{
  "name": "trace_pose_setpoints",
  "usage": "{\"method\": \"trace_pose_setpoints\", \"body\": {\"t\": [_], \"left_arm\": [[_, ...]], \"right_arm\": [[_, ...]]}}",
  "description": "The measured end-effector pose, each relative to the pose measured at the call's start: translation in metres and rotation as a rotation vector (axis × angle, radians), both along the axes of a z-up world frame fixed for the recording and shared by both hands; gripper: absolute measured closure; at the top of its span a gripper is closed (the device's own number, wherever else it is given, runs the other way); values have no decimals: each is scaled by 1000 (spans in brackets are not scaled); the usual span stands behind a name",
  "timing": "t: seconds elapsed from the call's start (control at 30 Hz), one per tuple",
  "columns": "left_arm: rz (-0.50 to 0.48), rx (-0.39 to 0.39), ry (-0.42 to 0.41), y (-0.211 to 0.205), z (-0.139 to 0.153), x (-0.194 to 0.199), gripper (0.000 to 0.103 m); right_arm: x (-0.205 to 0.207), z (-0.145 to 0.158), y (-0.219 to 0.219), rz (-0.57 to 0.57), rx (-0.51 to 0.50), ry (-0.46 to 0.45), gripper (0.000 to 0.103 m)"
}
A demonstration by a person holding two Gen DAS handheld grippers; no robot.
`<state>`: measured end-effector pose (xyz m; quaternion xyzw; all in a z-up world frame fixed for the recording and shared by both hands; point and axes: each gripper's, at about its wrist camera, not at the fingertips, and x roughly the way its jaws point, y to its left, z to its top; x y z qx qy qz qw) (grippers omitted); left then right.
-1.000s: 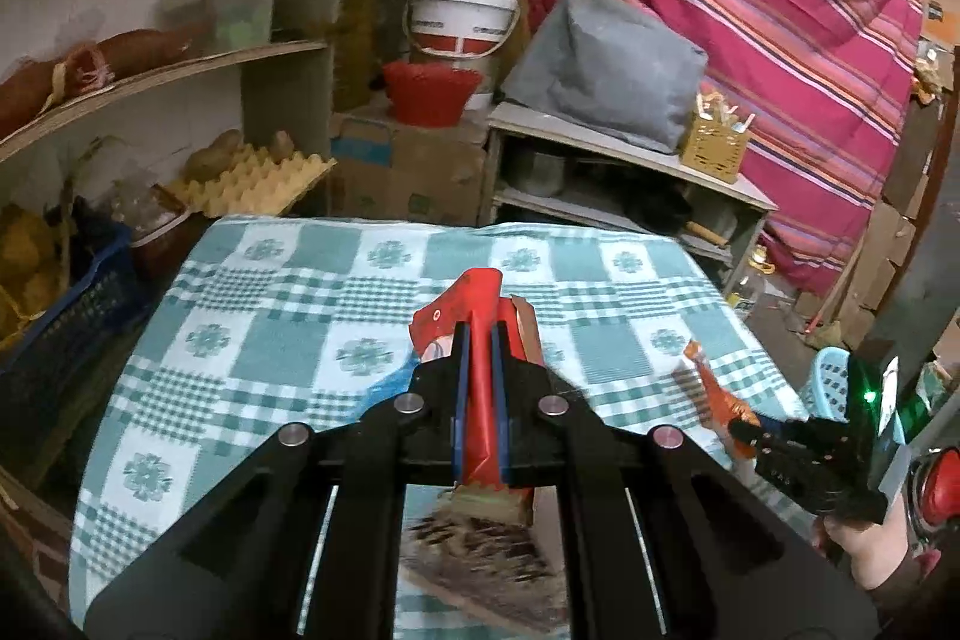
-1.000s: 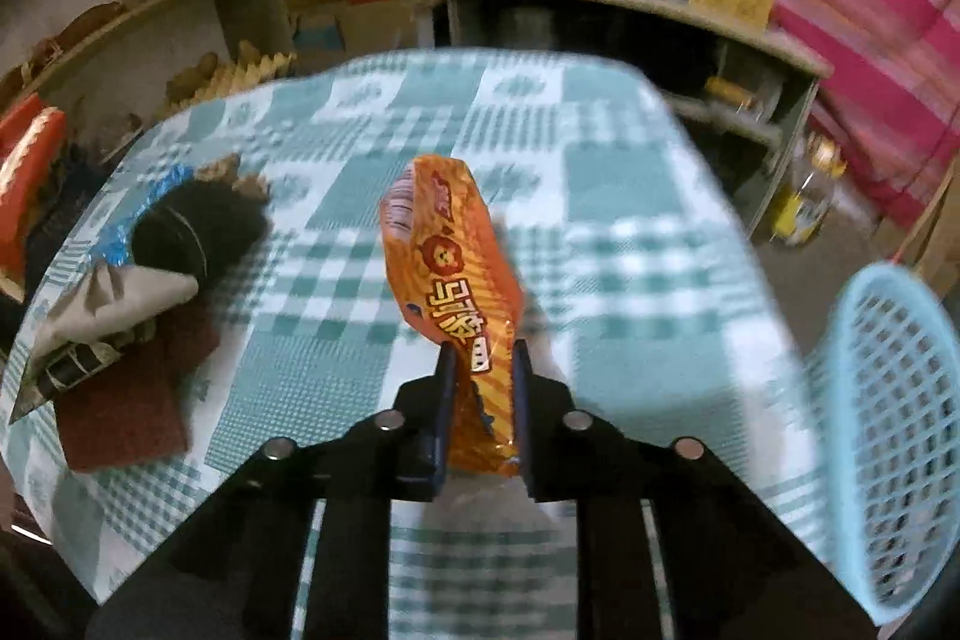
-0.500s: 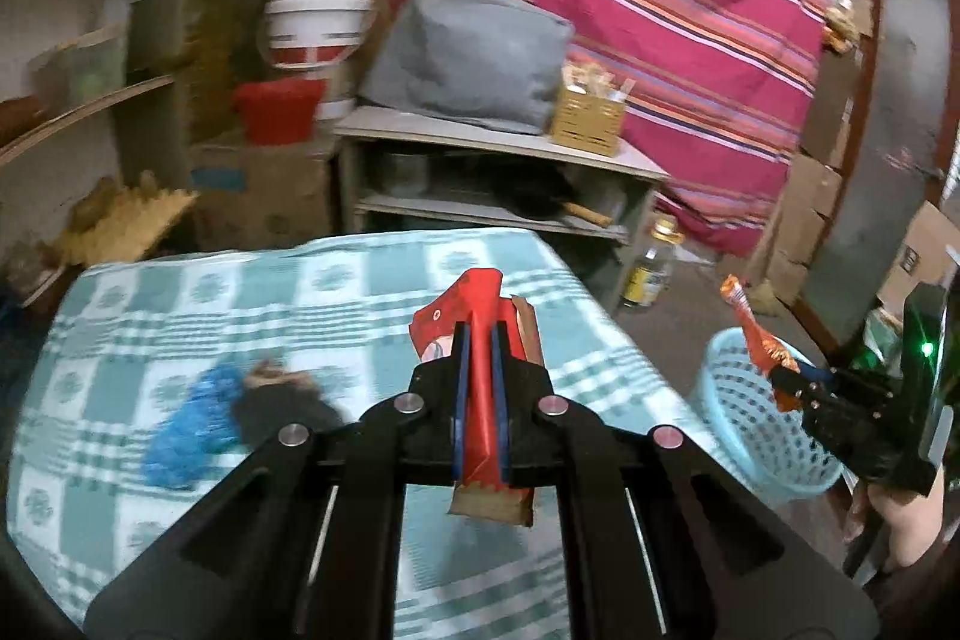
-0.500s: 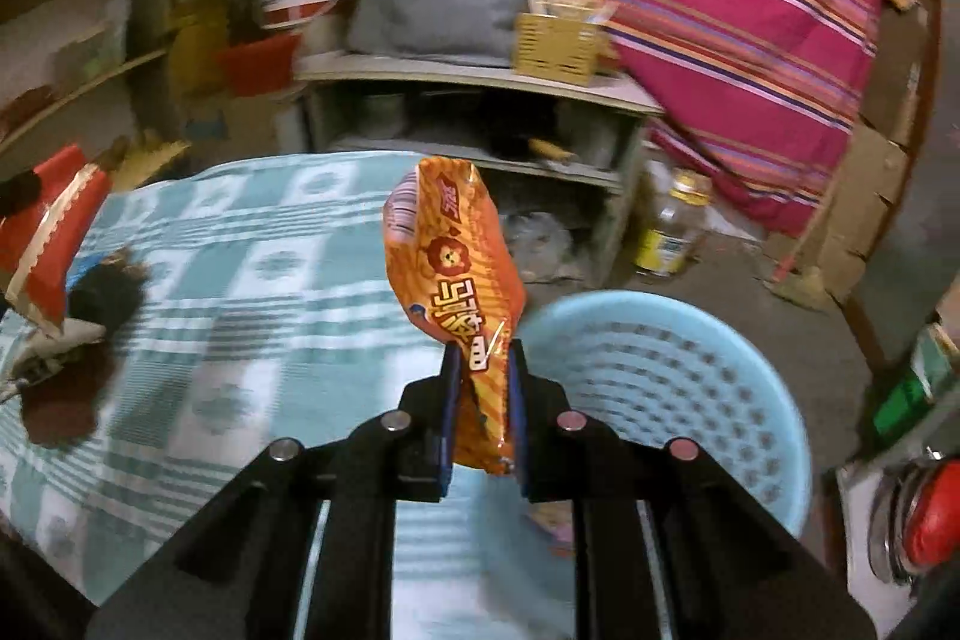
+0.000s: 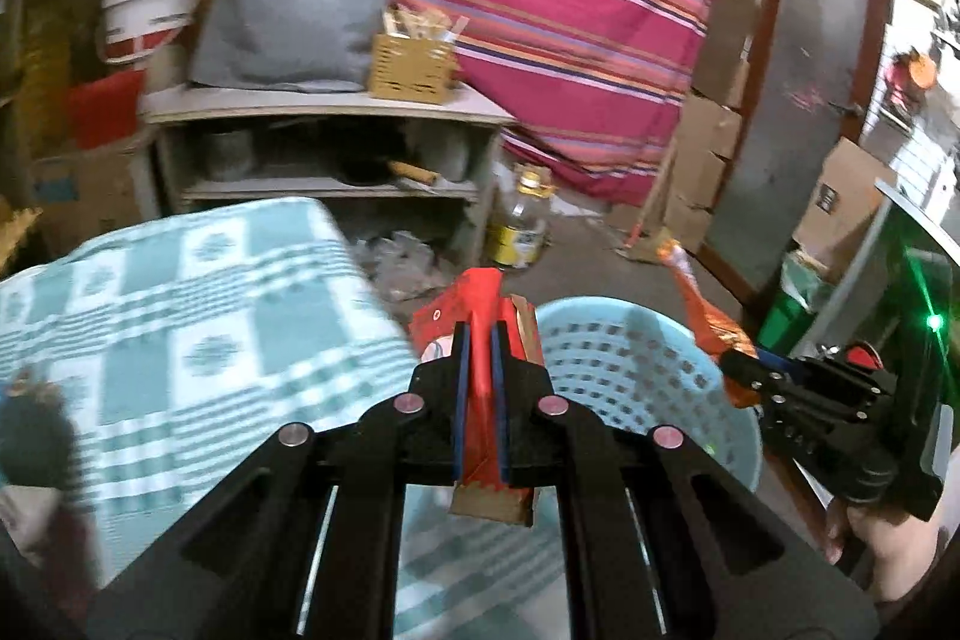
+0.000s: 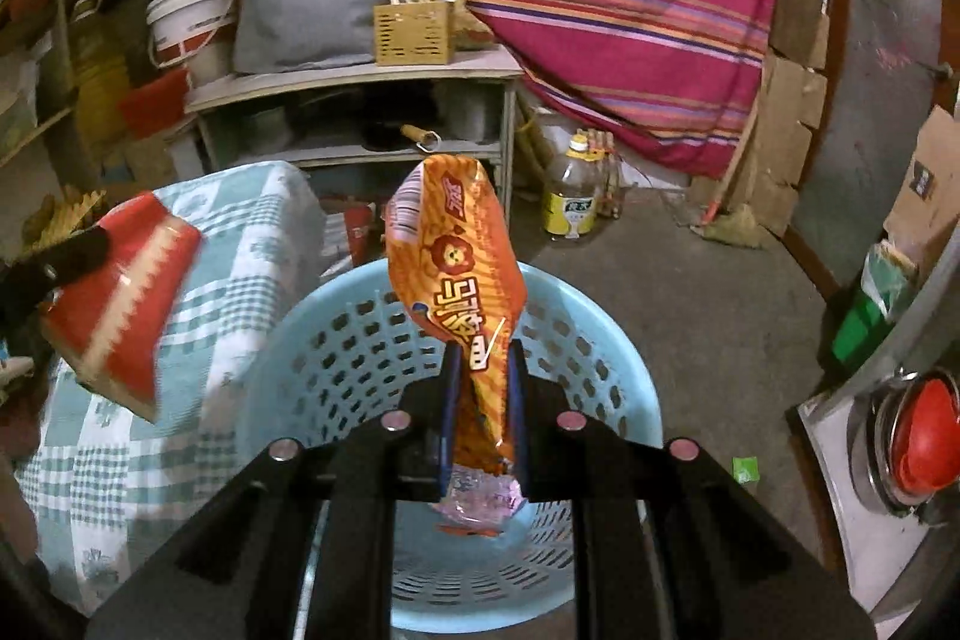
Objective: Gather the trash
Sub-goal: 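Carry both items over the blue basket and open both tools to drop them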
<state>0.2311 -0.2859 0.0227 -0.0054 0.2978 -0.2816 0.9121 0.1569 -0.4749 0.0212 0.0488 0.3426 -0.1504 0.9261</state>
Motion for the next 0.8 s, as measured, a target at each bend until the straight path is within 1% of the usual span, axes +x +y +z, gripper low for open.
{"method": "trace_pose_setpoints", "body": {"t": [0.13, 0.23, 0.27, 0.3, 0.37, 0.4, 0.43, 0.47, 0.5, 0.57, 0.63, 0.7, 0.77, 0.8], "left_arm": [[-42, 6, 14, -33, -7, 2, 97], [-56, 21, 19, -50, -11, 5, 97], [-59, 26, 21, -54, -12, 7, 96], [-60, 30, 26, -57, -13, 8, 92], [-64, 21, 40, -59, -16, 11, 91], [-68, 19, 49, -61, -16, 12, 82], [-63, 19, 53, -61, -16, 12, 68], [-56, 19, 50, -59, -16, 12, 61], [-47, 18, 40, -56, -15, 11, 51], [-35, 18, 21, -49, -11, 7, 43], [-11, 17, 8, -37, -6, 5, 28], [20, 13, -11, -22, 0, 1, 20], [46, 22, -33, -10, 6, -1, 16], [57, 30, -44, -4, 9, -3, 14]], "right_arm": [[-2, -2, -13, -14, 28, -6, 88], [-3, -5, -17, -25, 36, -4, 88], [-4, -5, -18, -27, 39, -5, 88], [-4, -5, -19, -30, 41, -6, 88], [-5, -5, -23, -38, 47, -12, 88], [-5, -5, -24, -42, 52, -14, 88], [-6, -4, -24, -45, 55, -15, 88], [-6, -4, -24, -46, 58, -16, 88], [-6, -4, -24, -46, 60, -16, 88], [-5, -5, -24, -41, 57, -13, 88], [-2, -6, -21, -28, 55, -3, 88], [1, -8, -17, -17, 52, 9, 84], [6, -10, -11, -16, 45, 21, 84], [8, -11, -10, -16, 45, 24, 78]]}}
